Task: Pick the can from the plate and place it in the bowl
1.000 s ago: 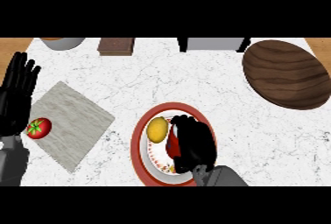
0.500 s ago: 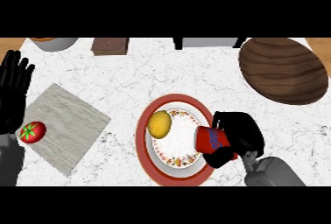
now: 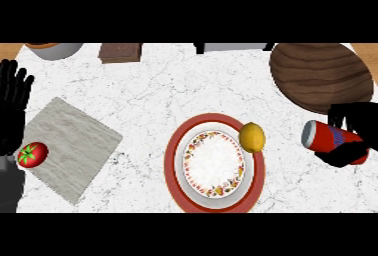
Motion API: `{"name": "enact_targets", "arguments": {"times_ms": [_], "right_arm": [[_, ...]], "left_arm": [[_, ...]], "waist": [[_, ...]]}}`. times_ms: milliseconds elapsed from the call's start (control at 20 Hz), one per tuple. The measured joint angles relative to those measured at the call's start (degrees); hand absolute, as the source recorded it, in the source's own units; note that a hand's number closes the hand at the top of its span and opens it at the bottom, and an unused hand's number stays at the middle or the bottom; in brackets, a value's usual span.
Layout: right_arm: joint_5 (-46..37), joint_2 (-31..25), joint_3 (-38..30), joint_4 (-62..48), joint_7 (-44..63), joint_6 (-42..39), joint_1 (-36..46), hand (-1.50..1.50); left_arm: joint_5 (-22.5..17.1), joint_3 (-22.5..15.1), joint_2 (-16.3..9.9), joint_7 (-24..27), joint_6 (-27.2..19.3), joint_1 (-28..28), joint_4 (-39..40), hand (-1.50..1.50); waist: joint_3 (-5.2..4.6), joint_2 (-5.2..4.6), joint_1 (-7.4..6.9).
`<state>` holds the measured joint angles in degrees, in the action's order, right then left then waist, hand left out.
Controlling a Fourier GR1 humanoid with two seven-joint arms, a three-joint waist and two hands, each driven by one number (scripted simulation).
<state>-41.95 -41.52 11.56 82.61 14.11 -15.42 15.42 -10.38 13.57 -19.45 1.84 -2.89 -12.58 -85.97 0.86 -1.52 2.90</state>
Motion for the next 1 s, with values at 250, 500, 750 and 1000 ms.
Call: {"name": "enact_targets", "arguments": {"times_ms": [250, 500, 750, 1000], "right_arm": [[4.60, -8.96, -8.91, -6.38, -12.46, 1.56, 1.84, 1.50], [11.76, -15.17, -16.99, -12.77, -27.19, 0.92, 4.07, 1.50], [18.88, -20.24, -24.12, -20.58, -41.99, -2.21, 6.53, 1.50], [25.76, -24.26, -28.97, -29.81, -52.89, -8.91, 9.23, 1.50]], "left_arm": [[-0.25, 0.07, 0.15, 0.14, 0.15, 0.23, -0.21, 0.00], [-0.32, -0.10, 0.14, 0.14, 0.40, 0.20, -0.38, 0.00], [-0.48, -0.62, 0.30, 0.04, 0.94, 0.00, -0.52, 0.00], [-0.31, -1.64, 0.58, -0.14, 1.36, -1.03, -0.60, 0.00]], "waist": [[0.15, -0.02, -0.44], [0.19, 0.23, -1.03], [0.08, 0.23, -2.27], [-0.12, 0.03, -3.95]]}}
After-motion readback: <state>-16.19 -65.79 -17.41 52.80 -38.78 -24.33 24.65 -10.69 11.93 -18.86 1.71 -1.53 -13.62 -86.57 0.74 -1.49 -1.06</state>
